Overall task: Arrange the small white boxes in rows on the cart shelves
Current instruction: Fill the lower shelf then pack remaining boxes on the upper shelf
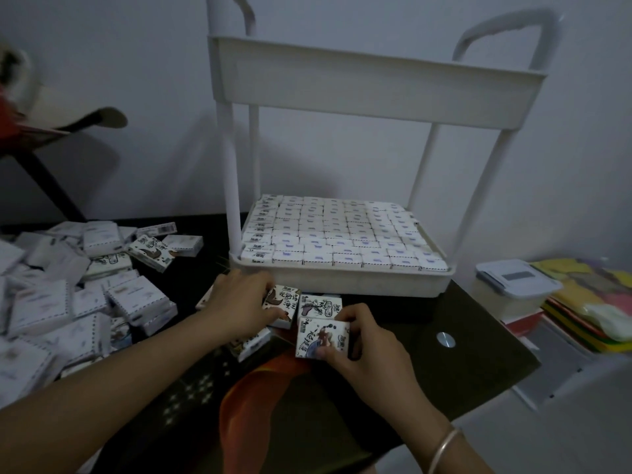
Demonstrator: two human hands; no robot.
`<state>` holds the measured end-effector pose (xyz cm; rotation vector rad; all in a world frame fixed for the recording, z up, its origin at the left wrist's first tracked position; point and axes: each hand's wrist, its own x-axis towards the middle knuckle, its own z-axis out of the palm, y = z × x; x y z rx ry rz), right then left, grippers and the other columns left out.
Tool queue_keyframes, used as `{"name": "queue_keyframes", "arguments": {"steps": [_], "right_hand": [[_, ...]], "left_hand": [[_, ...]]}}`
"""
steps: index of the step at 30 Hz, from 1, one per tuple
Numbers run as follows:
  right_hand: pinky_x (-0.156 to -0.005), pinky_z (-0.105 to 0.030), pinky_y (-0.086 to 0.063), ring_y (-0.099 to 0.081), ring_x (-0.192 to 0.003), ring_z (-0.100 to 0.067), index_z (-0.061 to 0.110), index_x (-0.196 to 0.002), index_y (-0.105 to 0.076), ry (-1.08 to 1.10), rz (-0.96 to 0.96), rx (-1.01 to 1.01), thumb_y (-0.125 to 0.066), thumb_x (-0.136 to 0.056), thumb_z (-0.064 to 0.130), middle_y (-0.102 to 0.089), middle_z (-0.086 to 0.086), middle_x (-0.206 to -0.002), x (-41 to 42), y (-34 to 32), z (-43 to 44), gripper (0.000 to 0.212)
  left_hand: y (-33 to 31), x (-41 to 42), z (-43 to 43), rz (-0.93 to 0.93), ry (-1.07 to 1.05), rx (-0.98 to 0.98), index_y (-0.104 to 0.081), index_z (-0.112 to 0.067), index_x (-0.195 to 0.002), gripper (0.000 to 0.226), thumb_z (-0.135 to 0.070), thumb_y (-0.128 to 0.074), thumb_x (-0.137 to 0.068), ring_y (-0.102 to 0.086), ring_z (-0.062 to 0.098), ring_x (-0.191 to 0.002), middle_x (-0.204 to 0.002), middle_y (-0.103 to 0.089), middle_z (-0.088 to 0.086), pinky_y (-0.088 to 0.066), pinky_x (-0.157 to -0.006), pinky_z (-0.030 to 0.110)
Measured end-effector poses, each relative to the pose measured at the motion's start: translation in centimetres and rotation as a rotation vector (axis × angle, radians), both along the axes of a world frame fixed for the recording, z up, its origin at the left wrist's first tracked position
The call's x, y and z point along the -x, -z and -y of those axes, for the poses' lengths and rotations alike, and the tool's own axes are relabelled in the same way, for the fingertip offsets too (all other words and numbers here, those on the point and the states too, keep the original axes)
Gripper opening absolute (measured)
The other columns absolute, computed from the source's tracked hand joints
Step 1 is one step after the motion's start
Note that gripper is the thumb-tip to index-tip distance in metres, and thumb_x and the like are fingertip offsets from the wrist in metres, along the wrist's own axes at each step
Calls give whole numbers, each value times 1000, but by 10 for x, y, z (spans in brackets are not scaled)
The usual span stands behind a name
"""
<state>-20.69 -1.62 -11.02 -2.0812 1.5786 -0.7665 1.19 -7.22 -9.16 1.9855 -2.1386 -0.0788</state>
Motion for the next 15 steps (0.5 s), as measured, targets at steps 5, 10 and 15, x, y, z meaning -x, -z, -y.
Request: {"name": "queue_keyframes", "arguments": {"steps": [5, 10, 15], "right_hand": [[-68, -16, -55, -63, -91, 9, 42, -113, -47, -77, 254, -70, -67, -86, 40, -63, 21, -103, 13, 0, 4, 34], [-65, -18, -57, -64, -88, 8, 43, -112, -53, -41, 327, -72, -62, -89, 35, -64, 13, -103, 44, -32, 26, 26], [-61, -28, -57, -65, -73, -5, 42, -110, -59, 140, 191, 204, -63, -89, 35, -64, 11, -91, 75, -91, 71, 22]], "left_hand": [[-8, 6, 1, -484, -58, -220, -49, -24, -122, 63, -22, -84, -71, -58, 12, -105, -116, -62, -6, -49, -88, 30], [-19, 15, -4, -588, 56, -137, -57, -32, -104, 46, -13, -83, -71, -59, 2, -87, -98, -64, -10, -51, -71, 19], [-39, 32, 7, -627, 175, -24, -56, -32, -93, 33, -18, -79, -75, -61, 1, -88, -94, -65, -14, -47, -70, 18]]}}
